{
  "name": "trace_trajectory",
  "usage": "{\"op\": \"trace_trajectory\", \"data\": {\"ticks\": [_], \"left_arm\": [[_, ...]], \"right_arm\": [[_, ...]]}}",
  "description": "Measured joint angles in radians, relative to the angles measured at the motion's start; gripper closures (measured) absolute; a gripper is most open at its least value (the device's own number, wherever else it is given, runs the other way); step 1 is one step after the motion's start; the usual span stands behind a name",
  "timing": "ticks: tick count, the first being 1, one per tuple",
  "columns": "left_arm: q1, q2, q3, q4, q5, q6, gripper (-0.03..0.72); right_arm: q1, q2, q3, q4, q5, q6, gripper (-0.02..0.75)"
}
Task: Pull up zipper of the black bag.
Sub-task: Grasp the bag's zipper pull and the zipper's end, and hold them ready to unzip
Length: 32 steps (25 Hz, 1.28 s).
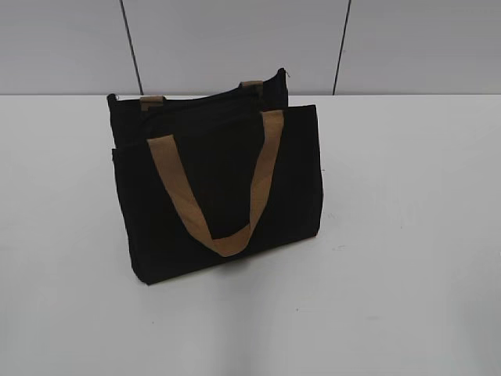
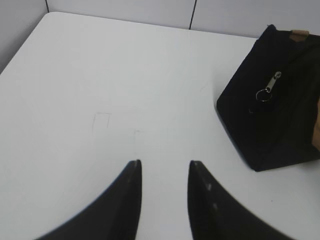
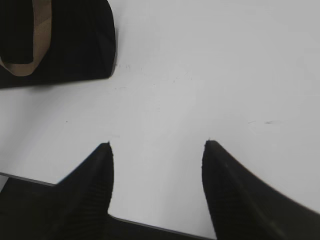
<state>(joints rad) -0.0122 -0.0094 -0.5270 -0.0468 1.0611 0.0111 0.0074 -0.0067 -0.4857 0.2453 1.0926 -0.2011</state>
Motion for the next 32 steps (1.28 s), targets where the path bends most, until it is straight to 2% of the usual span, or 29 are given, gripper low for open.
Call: {"op": "trace_trajectory", "data": {"ticks": [32], "left_arm": [[0.000, 0.000, 0.000, 0.000, 0.000, 0.000, 0.449]], "right_arm": [[0.000, 0.000, 0.000, 0.000, 0.000, 0.000, 0.297]]}}
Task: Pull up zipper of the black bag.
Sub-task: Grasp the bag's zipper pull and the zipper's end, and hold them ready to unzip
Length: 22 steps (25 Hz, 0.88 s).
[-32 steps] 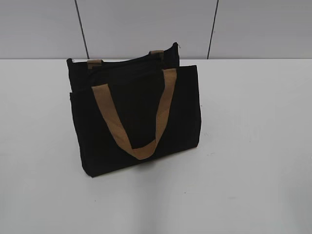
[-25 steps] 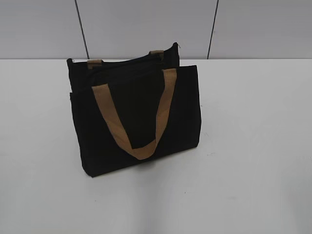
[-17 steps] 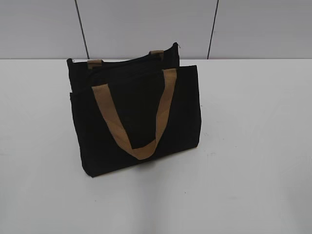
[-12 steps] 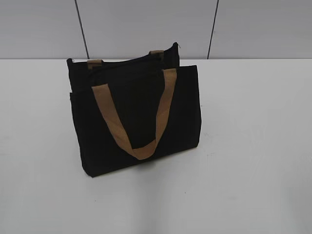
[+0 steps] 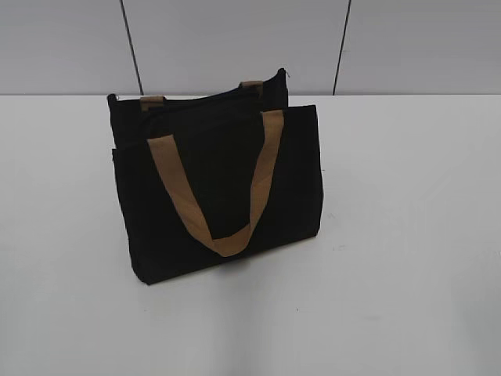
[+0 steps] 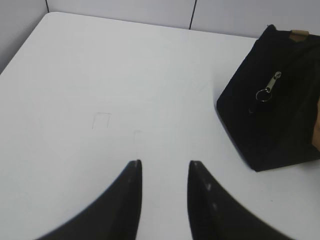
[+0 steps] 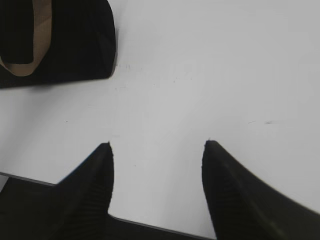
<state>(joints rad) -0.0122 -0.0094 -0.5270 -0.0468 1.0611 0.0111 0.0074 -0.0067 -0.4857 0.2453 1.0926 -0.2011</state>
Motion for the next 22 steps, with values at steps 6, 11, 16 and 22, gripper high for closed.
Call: {"op": "trace_trajectory", "data": {"ticks": [6, 11, 16, 22], "left_arm": [[0.000, 0.000, 0.000, 0.000, 0.000, 0.000, 0.449], [0.000, 0.000, 0.000, 0.015, 0.000, 0.000, 0.402], [0.000, 0.036, -0.016, 0.016, -0.055, 0.040, 0.273], [0.000, 0.118, -0.032, 0.018, -0.302, 0.153, 0.255]], "right_arm": [[0.000, 0.000, 0.000, 0.024, -0.001, 0.000, 0.297], [0.000, 0.000, 0.000, 0.039, -0.003, 0.001, 0.298], [0.000, 0.029, -0.002, 0.042, -0.016, 0.001, 0.298], [0.000, 0.209, -0.063, 0.046, -0.059, -0.051, 0.299]]}}
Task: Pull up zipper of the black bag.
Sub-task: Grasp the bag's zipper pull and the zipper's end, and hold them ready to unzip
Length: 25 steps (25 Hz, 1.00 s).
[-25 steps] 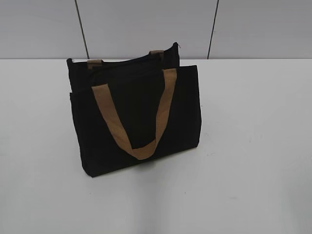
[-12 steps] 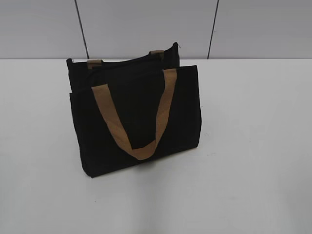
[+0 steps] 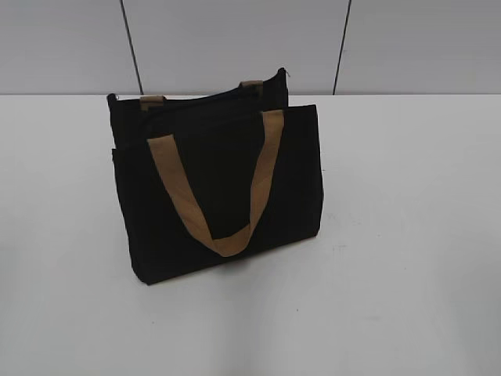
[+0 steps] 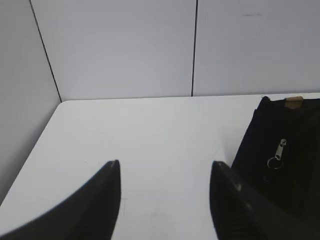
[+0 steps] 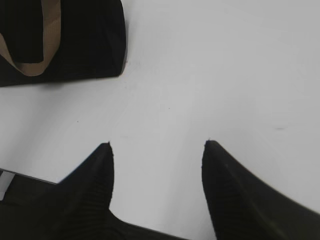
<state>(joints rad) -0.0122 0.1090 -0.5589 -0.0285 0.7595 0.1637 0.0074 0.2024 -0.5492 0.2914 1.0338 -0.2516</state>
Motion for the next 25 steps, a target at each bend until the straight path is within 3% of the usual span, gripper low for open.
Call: {"op": "trace_trajectory", "data": {"ticks": [5, 10, 19, 25], "left_arm": [[0.000, 0.190, 0.000, -0.024, -0.078, 0.029, 0.255], [0.000, 0.393, 0.000, -0.158, -0.201, 0.241, 0.255], [-0.001, 0.769, 0.000, -0.580, -0.236, 0.843, 0.255], [-0.001, 0.980, 0.000, -0.921, -0.186, 1.427, 0.255]], "right_arm": [[0.000, 0.166, -0.076, 0.002, -0.047, -0.083, 0.299], [0.000, 0.329, -0.159, 0.003, -0.054, -0.150, 0.299], [0.000, 0.497, -0.224, 0.038, -0.062, -0.245, 0.299], [0.000, 0.516, -0.231, 0.097, -0.124, -0.289, 0.299]]}}
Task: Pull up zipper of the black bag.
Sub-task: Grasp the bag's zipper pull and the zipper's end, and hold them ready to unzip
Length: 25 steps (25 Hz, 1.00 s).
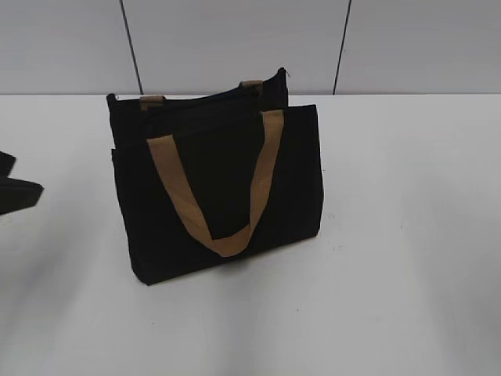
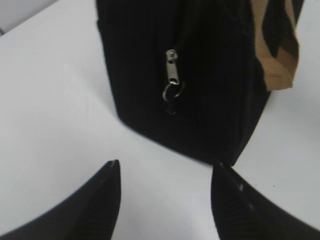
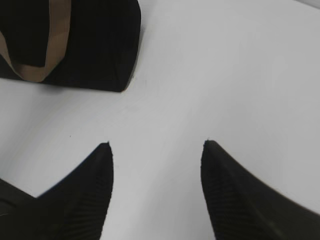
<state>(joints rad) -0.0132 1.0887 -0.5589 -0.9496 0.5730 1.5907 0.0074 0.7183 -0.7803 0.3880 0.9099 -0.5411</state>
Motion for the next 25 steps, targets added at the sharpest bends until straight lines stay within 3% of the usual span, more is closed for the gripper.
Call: {"op": "trace_trajectory", "data": {"ticks": [7, 14, 19, 25], "left_arm": [[0.000, 0.249, -0.001, -0.326, 0.011, 0.488, 0.255], [0.000, 0.452, -0.001, -0.623, 0.038, 0.824, 0.254], [-0.002, 0.562, -0.007, -0.742, 0.070, 0.953, 0.255], [-0.062, 0.647, -0.075, -0.777, 0.070, 0.979, 0.255]], "right_arm": [[0.000, 0.000, -0.001, 0.007, -0.023, -0.003, 0.300], [0.000, 0.000, -0.001, 0.010, -0.025, -0.004, 0.300], [0.000, 0.000, -0.001, 0.010, -0.025, -0.004, 0.300], [0.000, 0.000, -0.001, 0.010, -0.025, -0.004, 0.300]]}}
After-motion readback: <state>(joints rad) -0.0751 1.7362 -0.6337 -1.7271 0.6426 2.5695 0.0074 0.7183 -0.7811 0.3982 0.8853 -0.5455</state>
